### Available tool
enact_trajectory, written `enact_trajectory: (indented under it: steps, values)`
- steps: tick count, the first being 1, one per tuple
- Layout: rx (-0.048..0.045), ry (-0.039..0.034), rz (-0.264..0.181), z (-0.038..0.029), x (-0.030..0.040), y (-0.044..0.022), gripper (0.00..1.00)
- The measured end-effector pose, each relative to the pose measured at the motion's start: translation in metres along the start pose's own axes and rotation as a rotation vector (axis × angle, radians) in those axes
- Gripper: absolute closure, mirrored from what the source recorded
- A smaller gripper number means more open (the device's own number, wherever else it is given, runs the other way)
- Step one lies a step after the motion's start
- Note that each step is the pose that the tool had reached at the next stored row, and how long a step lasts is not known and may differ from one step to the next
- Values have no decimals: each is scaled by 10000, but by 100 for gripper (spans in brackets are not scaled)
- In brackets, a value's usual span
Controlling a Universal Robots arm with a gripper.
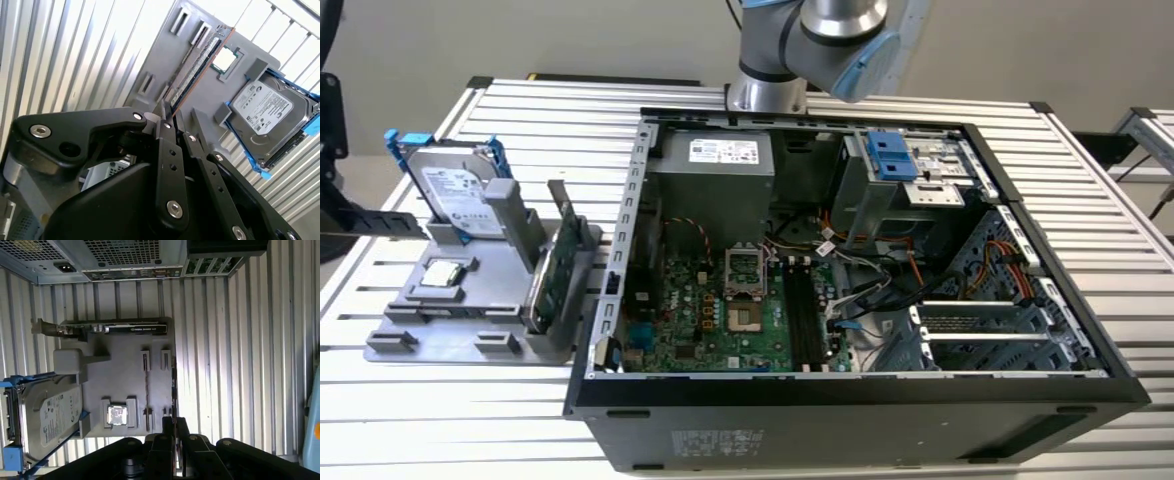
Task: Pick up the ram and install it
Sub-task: 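Pick up the ram and move it above insertion slot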
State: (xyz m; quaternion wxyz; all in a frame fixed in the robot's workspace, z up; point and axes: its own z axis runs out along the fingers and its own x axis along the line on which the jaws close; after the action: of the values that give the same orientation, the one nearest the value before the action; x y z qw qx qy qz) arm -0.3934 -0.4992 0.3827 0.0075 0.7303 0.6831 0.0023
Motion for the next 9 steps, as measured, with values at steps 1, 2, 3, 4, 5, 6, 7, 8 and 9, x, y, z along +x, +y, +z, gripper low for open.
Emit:
enact_trajectory:
  steps: [1,2,3,4,5,6,7,8,9]
  values:
    - [-1,1,0,-15,0,0,100]
    - [-1,1,0,-31,0,0,100]
    - [0,0,0,-43,0,0,100]
    - [-1,1,0,-56,0,1,100]
    - [-1,1,0,-69,0,1,100]
    - [-1,1,1,-81,0,1,100]
    - [0,1,0,-93,-1,1,100]
    - [-1,0,0,-105,-1,1,100]
    - [0,0,0,-117,-1,1,100]
